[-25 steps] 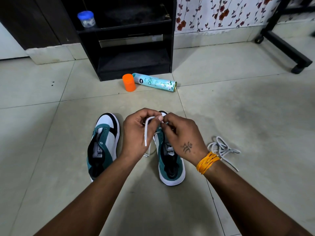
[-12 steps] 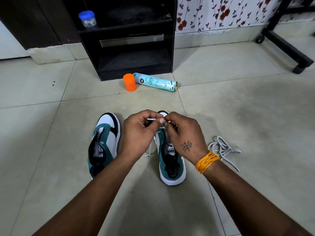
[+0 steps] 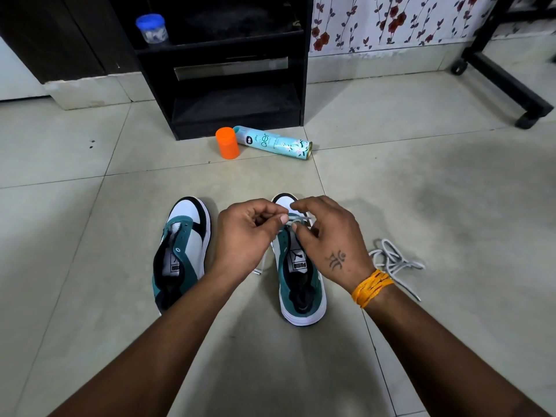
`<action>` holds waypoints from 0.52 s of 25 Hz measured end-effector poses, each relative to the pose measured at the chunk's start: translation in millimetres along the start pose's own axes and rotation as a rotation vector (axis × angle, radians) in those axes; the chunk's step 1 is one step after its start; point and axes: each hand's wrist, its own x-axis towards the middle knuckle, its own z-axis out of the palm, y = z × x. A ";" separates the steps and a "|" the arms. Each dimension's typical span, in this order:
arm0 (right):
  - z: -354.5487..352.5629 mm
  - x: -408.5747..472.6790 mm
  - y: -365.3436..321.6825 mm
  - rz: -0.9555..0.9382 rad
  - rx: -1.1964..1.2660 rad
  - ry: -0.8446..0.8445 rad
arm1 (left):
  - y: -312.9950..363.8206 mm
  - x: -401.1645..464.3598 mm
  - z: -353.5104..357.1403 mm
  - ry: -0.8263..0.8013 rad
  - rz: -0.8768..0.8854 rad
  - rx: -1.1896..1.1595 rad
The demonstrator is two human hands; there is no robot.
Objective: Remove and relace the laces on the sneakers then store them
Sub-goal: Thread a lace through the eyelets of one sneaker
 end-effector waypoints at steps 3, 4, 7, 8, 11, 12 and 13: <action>4.6 0.9 0.4 0.055 0.159 0.011 | 0.1 -2.2 5.7 0.023 -0.008 -0.025; 6.4 1.3 3.7 0.088 0.167 0.026 | -1.3 -5.0 8.3 0.064 -0.015 -0.020; 10.3 2.6 16.2 0.205 0.119 0.022 | -12.8 -21.3 18.1 0.175 0.007 0.214; 10.9 3.2 19.7 0.239 0.116 0.006 | -18.0 -27.2 21.5 0.172 0.027 0.337; 14.8 3.7 23.1 0.290 0.146 -0.053 | -31.5 -33.9 29.9 0.086 0.038 0.555; 16.6 3.2 22.3 0.287 0.148 -0.068 | -31.9 -32.6 31.1 0.078 0.023 0.568; 18.7 2.9 21.6 0.282 0.146 -0.076 | -31.6 -30.7 31.8 0.084 0.006 0.565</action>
